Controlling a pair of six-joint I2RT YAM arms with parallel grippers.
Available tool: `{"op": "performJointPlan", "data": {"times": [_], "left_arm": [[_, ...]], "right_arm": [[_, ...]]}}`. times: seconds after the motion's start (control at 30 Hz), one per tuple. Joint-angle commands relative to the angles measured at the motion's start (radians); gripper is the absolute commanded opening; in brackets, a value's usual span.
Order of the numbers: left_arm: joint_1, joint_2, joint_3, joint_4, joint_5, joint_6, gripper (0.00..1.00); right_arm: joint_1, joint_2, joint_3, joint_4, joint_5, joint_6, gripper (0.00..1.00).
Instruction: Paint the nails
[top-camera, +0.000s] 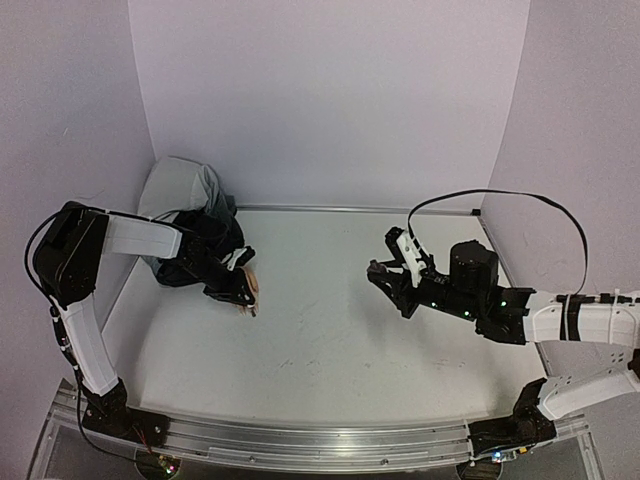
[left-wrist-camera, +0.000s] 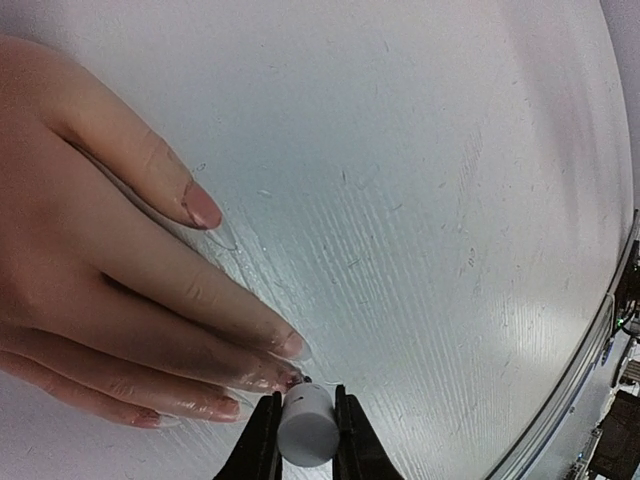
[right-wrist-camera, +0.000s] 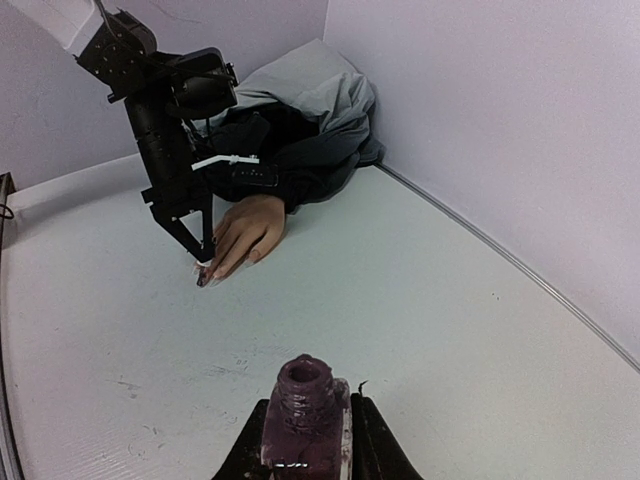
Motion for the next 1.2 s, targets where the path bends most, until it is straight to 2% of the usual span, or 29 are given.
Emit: {"op": "performJointPlan", "data": {"times": [0.0,0.23,0.4,0.77,1.17], "left_arm": [[0.004,-0.026,0.000,0.032,0.045,-0.002,0.00],[0.004,-0.098,-0.042,0.066,0.085,0.005,0.00],[0.006,-0.132,-0.049,0.066,-0.014,-0.004,0.00],[0.011,-0.066,0.036,0.016,-0.056,0.000,0.00],[0.023,-0.036,0.047,0.013,-0.051,0.013,0.00]], "right_arm": [[-0.002,-0.001,0.007,0.071,-0.007,0.001,0.00],[-0.003,0.007,0.007,0.072,-0.007,0.001,0.00],[-0.003,0.005,0.009,0.071,-0.011,0.002,0.00],[-0.004,0.001,0.006,0.072,-0.013,0.001,0.00],[-0.003,0.001,0.006,0.072,-0.013,-0.001,0.00]]}}
